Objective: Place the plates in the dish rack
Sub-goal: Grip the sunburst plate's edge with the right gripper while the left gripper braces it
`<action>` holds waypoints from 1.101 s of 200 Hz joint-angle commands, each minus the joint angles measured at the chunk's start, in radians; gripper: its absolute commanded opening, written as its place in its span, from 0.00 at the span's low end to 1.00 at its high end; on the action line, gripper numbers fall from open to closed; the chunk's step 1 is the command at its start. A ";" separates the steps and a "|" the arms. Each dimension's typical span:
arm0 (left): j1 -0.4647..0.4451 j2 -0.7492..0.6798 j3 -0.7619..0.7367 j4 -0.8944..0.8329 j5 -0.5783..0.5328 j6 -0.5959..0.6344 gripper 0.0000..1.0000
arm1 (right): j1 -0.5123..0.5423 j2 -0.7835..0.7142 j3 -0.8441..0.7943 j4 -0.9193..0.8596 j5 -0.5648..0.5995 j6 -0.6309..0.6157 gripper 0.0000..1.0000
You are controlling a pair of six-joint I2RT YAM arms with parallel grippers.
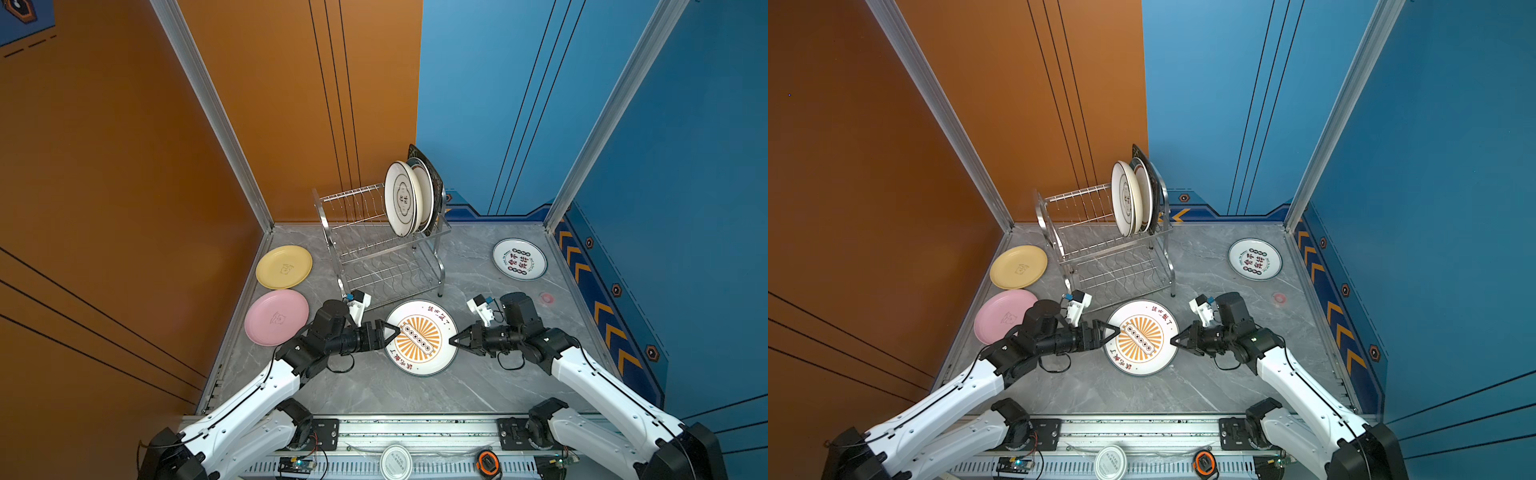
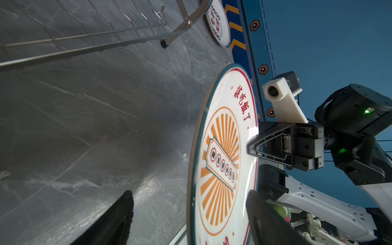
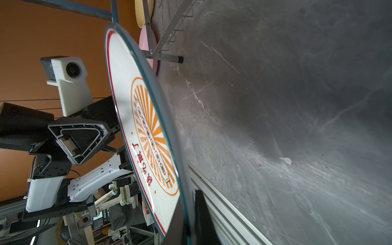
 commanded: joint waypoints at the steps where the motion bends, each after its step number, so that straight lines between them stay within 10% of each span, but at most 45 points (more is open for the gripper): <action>1: 0.025 0.010 -0.008 0.079 0.074 -0.011 0.73 | 0.026 0.025 0.063 0.063 -0.044 0.020 0.00; 122: 0.102 -0.022 -0.049 0.193 0.161 -0.112 0.00 | 0.080 0.156 0.186 0.121 -0.054 -0.014 0.07; 163: 0.125 -0.041 -0.066 0.260 0.189 -0.169 0.00 | 0.088 0.192 0.148 0.320 -0.081 0.085 0.39; 220: 0.136 -0.050 -0.056 0.272 0.196 -0.194 0.00 | 0.133 0.268 0.155 0.460 -0.093 0.138 0.45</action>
